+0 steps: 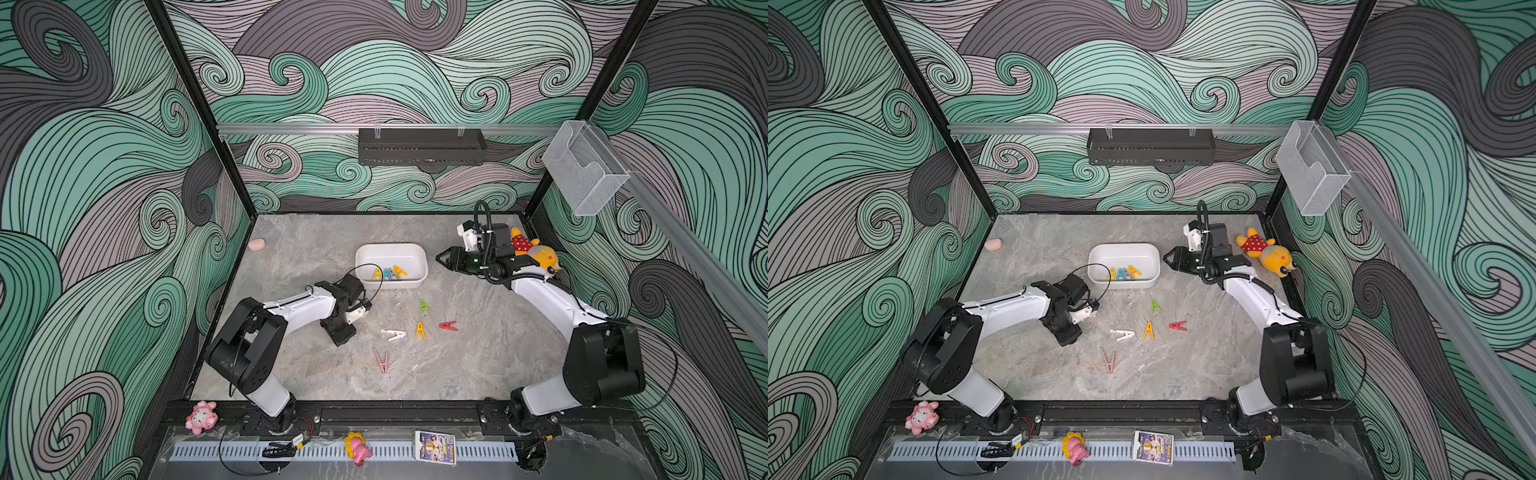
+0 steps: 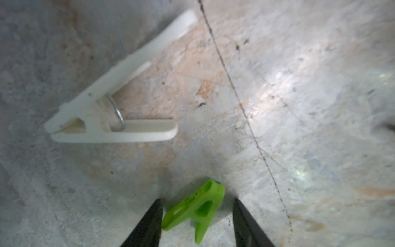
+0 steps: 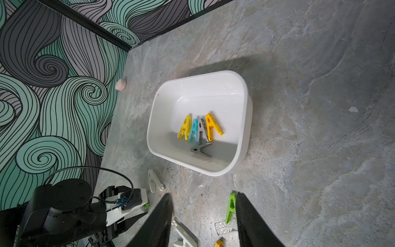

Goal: Put the clothespins into the storage box
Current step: Pick up the clothespin from the center of the board.

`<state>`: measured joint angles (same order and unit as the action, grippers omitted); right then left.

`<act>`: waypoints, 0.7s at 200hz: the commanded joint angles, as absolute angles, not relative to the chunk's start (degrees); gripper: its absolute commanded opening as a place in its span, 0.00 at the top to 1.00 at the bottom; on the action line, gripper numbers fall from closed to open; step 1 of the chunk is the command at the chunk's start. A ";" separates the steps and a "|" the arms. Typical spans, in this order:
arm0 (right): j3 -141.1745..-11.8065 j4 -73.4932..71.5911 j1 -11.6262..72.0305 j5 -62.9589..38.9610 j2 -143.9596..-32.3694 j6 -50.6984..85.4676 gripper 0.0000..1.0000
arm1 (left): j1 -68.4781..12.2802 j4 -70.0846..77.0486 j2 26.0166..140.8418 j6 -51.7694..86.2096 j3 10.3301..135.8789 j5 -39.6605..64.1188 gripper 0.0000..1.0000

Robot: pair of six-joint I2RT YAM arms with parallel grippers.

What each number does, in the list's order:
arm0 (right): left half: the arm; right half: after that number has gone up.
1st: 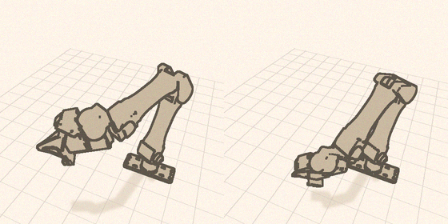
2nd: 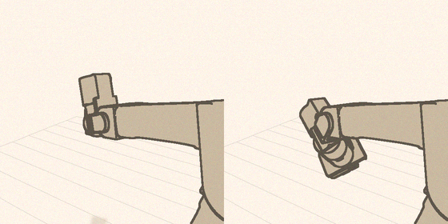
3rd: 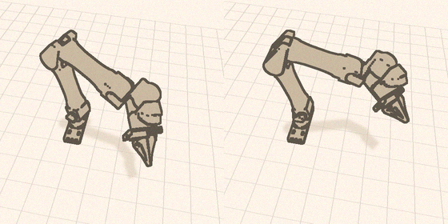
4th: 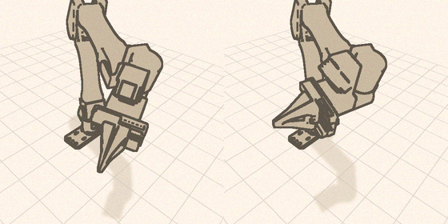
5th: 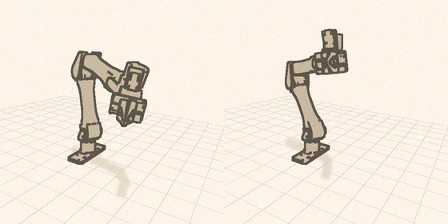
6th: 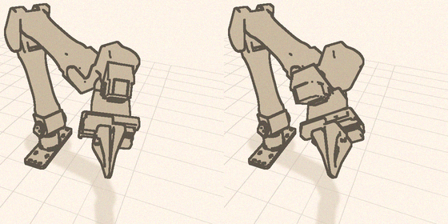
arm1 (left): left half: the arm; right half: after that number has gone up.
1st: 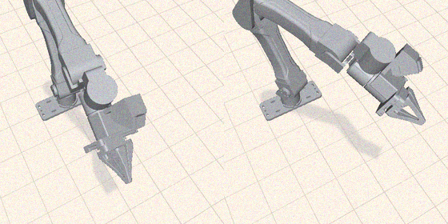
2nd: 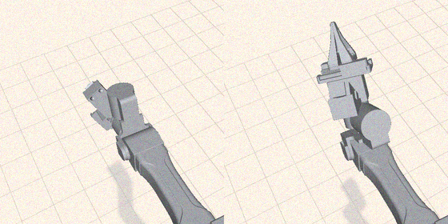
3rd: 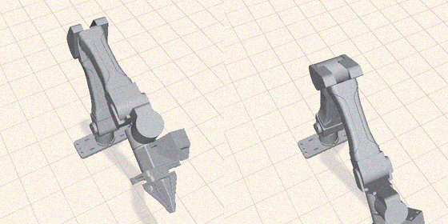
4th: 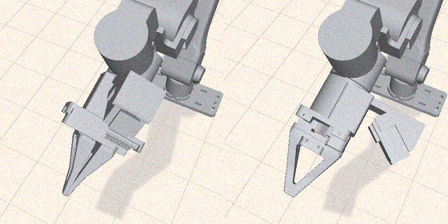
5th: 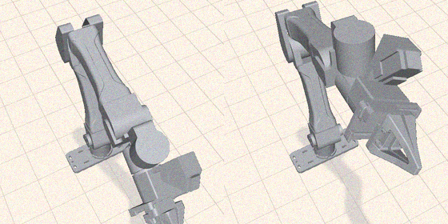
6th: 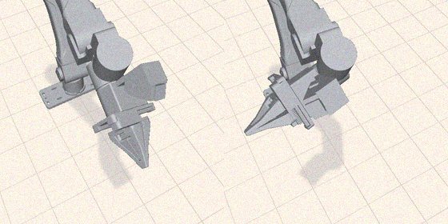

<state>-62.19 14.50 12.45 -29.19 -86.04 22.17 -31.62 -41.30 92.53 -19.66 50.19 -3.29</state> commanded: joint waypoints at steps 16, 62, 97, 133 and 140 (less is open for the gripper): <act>-61.57 13.45 11.69 -30.33 -84.53 22.98 0.51 | -32.31 -43.39 95.18 -17.65 51.26 -4.39 0.56; -61.26 12.85 11.40 -31.01 -84.71 23.40 0.51 | -33.04 -45.23 96.81 -14.84 52.39 -5.14 0.69; -61.19 12.52 11.24 -31.21 -84.73 23.75 0.51 | -33.87 -46.56 98.46 -12.84 53.23 -5.87 0.76; -61.13 12.57 11.15 -31.20 -84.52 23.88 0.51 | -34.10 -47.32 97.62 -11.57 54.28 -6.06 0.78; -61.25 12.70 11.16 -31.33 -84.50 23.86 0.51 | -34.10 -47.50 97.35 -11.23 54.54 -6.32 0.78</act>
